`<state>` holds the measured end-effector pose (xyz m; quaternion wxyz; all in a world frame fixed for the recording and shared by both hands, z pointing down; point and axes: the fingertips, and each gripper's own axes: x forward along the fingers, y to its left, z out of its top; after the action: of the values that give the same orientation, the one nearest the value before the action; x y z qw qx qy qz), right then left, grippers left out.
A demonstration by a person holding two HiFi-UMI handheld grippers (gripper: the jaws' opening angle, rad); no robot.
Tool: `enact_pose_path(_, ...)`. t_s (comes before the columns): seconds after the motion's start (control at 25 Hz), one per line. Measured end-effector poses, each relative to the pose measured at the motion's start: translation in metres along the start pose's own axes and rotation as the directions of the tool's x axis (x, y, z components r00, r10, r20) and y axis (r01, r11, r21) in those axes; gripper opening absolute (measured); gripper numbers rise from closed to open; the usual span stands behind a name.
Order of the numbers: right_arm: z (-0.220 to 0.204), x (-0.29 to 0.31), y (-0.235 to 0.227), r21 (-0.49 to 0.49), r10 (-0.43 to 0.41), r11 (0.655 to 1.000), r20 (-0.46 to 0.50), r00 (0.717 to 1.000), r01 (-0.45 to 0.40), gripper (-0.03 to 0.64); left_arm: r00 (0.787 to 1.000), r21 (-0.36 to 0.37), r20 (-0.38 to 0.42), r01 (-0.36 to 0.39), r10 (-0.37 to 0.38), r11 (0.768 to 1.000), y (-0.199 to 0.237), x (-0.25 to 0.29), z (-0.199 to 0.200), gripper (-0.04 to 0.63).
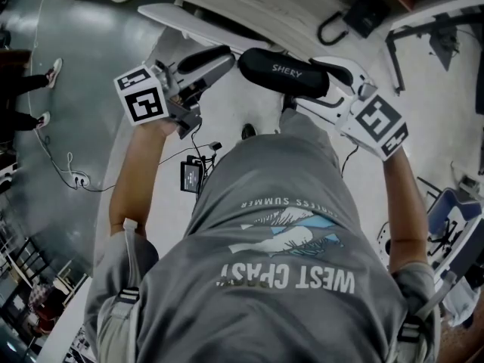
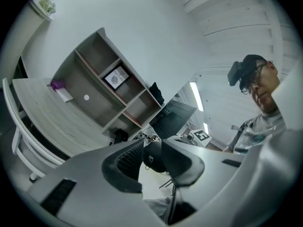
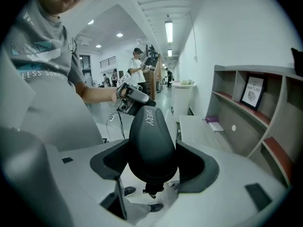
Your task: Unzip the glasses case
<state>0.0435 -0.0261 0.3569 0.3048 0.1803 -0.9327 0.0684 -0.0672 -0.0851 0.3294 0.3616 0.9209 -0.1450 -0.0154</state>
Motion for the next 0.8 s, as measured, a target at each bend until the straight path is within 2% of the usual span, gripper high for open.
enact_pose_path(0.12,-0.001,0.002,0.001,0.001,0.012,1.000,-0.005,1.000,-0.012,0.311,1.000,0.020,-0.026,-0.005,0.006,1.000,0.006,-0.003,-0.005,0.134)
enact_pose_path(0.28,0.001,0.006,0.004,0.043,0.048,0.998,0.015,0.999,-0.049,0.311,0.995,0.041,-0.088,0.049,-0.045,0.998,0.006,-0.007,-0.017,0.173)
enact_pose_path(0.44,0.007,0.006,0.003,0.113,0.084,0.990,0.053,0.995,-0.089,0.311,0.982,0.121,-0.178,0.083,-0.061,0.989,0.003,-0.006,-0.032,0.184)
enact_pose_path(0.64,0.006,0.008,0.006,0.150,0.126,0.980,0.061,0.990,-0.134,0.311,0.975,0.216,-0.221,0.087,-0.038,0.973,0.005,-0.004,-0.039,0.183)
enact_pose_path(0.8,0.003,0.009,0.009,0.182,0.168,0.967,0.067,0.983,-0.178,0.311,0.971,0.328,-0.239,0.099,-0.019,0.939,0.007,-0.007,-0.040,0.174)
